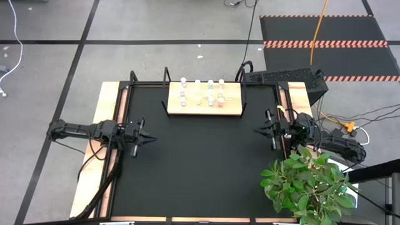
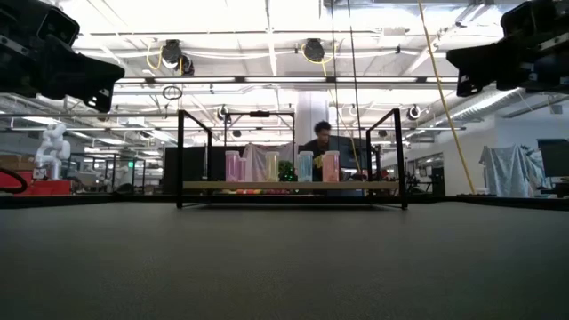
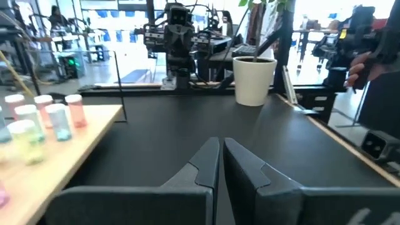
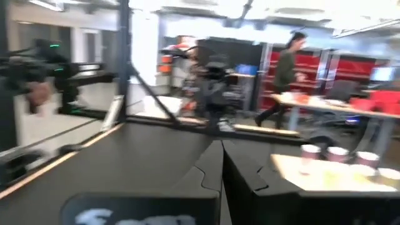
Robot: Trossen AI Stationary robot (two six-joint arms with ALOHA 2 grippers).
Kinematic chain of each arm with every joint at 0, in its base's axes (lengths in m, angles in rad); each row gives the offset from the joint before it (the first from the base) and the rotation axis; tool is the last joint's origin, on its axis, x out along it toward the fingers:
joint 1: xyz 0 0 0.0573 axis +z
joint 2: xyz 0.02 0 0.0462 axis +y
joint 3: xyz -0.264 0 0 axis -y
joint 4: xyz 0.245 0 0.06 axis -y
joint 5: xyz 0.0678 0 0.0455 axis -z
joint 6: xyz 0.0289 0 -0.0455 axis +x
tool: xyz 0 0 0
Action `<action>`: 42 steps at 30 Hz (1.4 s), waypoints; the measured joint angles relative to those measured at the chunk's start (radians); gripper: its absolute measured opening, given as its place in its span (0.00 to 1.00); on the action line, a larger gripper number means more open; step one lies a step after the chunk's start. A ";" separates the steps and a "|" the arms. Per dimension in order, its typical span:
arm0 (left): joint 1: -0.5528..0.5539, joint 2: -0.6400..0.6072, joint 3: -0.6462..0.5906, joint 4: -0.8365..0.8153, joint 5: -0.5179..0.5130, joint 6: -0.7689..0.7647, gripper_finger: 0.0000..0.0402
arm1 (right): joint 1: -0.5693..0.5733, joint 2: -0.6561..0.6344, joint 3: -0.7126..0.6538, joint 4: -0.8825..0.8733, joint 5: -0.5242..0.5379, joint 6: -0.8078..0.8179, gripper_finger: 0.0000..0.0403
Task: Pick and place medicine bottles onto shelf by color
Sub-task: Return to Home Position
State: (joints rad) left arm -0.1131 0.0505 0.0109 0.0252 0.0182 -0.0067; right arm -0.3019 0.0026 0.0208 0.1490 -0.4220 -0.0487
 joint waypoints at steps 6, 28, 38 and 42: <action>0.009 0.001 0.000 0.000 -0.001 -0.021 0.06 | 0.000 0.001 0.000 -0.051 0.159 0.053 0.00; 0.009 0.002 0.000 0.002 -0.002 0.002 0.06 | 0.000 0.009 0.000 -0.061 0.158 0.089 0.00; 0.009 0.001 0.000 0.002 -0.002 0.002 0.06 | 0.000 0.010 0.000 -0.057 0.158 0.089 0.00; 0.009 0.001 0.000 0.002 -0.002 0.002 0.06 | 0.000 0.010 0.000 -0.057 0.158 0.089 0.00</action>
